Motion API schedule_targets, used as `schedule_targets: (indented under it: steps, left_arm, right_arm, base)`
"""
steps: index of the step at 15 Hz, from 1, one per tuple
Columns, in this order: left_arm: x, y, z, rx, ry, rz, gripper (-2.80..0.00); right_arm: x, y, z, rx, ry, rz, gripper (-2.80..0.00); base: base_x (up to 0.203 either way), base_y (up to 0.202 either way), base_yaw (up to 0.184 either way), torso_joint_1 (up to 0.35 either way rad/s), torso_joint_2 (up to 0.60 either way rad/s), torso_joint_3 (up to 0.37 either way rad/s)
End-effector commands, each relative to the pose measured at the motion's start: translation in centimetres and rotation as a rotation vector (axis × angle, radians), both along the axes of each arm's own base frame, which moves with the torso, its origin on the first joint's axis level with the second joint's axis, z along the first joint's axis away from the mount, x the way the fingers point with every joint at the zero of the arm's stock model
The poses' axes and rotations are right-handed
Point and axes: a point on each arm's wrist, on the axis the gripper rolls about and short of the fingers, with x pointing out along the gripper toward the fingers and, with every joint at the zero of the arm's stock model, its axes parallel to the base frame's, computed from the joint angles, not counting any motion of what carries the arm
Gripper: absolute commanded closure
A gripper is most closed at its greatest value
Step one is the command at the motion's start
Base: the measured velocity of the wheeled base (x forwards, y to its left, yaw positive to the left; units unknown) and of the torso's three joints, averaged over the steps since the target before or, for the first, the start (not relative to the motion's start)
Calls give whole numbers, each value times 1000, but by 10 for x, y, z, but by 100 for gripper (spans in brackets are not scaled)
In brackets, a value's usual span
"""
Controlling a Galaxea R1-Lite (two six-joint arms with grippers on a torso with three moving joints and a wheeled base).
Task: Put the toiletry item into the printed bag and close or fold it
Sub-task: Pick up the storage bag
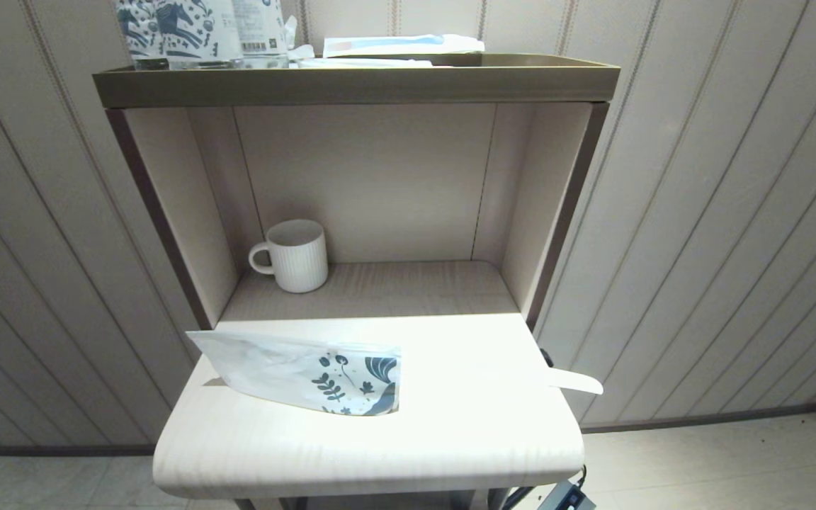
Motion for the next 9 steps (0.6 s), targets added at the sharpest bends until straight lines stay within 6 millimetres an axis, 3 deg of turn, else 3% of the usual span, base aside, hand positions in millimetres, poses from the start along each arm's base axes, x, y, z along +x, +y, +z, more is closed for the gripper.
schedule_targets:
  steps: [1, 2, 5, 6, 9]
  left_arm:
    - [0, 0, 0, 1, 0, 0, 0]
    - [0, 0, 0, 1, 0, 0, 0]
    - [0, 0, 0, 2, 0, 0, 0]
    - [0, 0, 0, 1, 0, -4, 0]
    - [0, 0, 0, -2, 0, -5, 0]
  right_arm:
    - [-6, 0, 14, -10, 1, 10, 0]
    - [-13, 0, 33, -12, -38, 20, 0]
    - [-51, 2, 127, -17, -191, 90, 0]
    - [-50, 2, 159, -9, -179, 113, 0]
    - [14, 2, 230, 62, -16, 207, 0]
  base:
    - [0, 0, 0, 0, 0, 0]
    - [0, 0, 0, 0, 0, 0]
    - [0, 0, 0, 0, 0, 0]
    - [0, 0, 0, 0, 0, 0]
    - [0, 0, 0, 0, 0, 0]
